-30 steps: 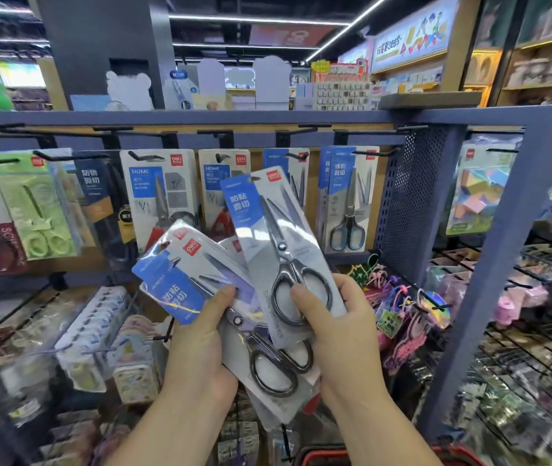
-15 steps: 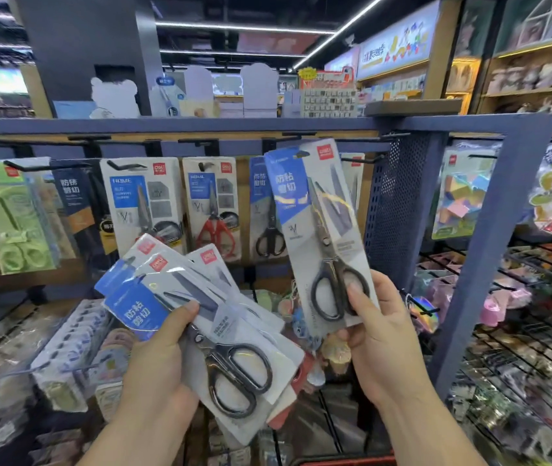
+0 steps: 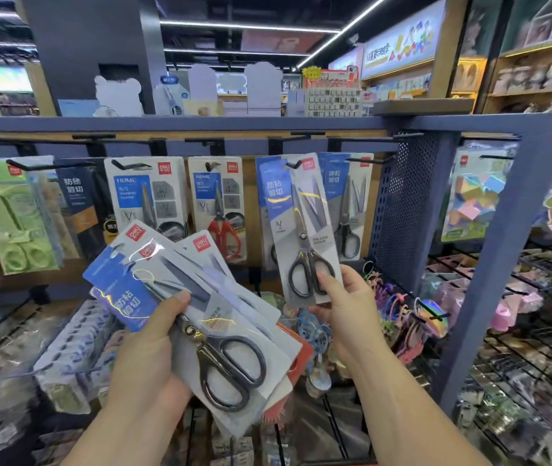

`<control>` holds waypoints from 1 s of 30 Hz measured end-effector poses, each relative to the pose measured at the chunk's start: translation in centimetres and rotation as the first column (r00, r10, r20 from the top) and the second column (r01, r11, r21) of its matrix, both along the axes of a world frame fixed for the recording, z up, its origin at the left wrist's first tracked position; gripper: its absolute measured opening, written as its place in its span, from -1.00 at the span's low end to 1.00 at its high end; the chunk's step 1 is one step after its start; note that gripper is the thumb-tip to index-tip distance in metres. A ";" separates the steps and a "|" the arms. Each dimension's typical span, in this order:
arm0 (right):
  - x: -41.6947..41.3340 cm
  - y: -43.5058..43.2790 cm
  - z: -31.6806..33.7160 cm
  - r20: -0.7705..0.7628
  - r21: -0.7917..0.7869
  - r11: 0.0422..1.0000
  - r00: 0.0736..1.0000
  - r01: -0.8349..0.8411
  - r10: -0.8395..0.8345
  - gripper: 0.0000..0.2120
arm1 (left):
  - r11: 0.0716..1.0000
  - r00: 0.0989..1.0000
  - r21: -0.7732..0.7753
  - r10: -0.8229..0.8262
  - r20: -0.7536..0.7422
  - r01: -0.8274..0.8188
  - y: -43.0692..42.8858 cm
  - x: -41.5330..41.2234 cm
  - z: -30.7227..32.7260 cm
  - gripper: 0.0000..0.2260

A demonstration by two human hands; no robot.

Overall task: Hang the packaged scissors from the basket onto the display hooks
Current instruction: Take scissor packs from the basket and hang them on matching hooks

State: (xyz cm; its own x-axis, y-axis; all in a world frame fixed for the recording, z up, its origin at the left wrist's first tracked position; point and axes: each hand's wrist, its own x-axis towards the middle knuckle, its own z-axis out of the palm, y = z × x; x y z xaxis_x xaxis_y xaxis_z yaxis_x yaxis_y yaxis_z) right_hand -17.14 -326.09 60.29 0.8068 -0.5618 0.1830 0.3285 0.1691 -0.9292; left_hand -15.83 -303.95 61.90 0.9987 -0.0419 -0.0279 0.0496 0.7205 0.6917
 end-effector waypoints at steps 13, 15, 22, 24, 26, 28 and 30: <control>6.7 -1.2 1.1 -0.288 -0.325 0.935 0.927 0.140 -0.239 -0.67 | 1.000 1.000 -0.003 0.019 0.007 -0.019 1.0 1.9 0.1 -0.70; 4.9 -0.3 2.0 -0.225 -0.427 0.876 0.912 0.224 -0.343 -0.55 | 1.000 1.000 -0.006 0.017 0.021 -0.017 1.0 1.9 0.1 -0.69; -5.2 5.4 3.7 -0.309 -0.738 0.578 0.936 -0.349 0.171 -0.32 | 1.000 0.997 0.015 -0.019 0.080 0.018 -0.1 1.3 -0.4 -0.49; -5.7 5.7 2.6 -0.377 -0.814 0.435 0.920 -0.386 0.110 -0.13 | 1.000 0.996 0.008 -0.023 0.082 0.023 -0.6 1.0 -0.7 -0.51; -6.0 5.7 1.9 -0.316 -0.820 0.473 0.944 -0.322 0.094 -0.15 | 1.000 0.997 -0.002 -0.016 0.072 0.017 -1.1 0.7 -1.2 -0.50; -6.2 5.6 1.1 -0.262 -0.772 0.572 0.959 -0.278 0.112 -0.20 | 1.000 0.999 -0.002 -0.008 0.051 0.008 -1.6 0.5 -1.4 -0.47; -6.4 5.4 0.1 -0.225 -0.719 0.651 0.968 -0.243 0.114 -0.27 | 1.000 1.000 0.002 -0.016 0.027 0.016 -2.1 0.1 -1.4 -0.42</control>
State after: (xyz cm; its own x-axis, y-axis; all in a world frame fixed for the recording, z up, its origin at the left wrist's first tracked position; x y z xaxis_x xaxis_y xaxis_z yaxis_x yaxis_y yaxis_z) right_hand -23.56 -320.68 60.37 0.9294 -0.1368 0.3428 0.2167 -0.5496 -0.8068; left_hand -15.77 -306.01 60.53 0.9983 -0.0576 -0.0009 0.0421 0.7189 0.6939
